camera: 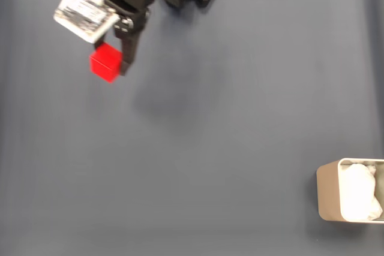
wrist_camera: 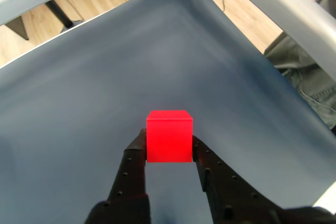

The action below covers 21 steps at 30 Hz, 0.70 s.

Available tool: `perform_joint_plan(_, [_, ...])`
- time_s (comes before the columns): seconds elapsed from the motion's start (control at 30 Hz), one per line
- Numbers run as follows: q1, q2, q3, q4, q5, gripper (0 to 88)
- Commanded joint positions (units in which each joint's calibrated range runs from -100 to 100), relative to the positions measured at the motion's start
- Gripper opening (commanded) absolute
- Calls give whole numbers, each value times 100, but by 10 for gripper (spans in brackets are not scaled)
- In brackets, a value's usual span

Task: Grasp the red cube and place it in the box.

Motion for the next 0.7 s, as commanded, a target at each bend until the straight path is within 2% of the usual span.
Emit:
perform_joint_plan(0.0, [-540, -235, -351, 61, -10, 90])
perform_joint_plan(0.67, [-2592, 224, -1373, 45, 24, 86])
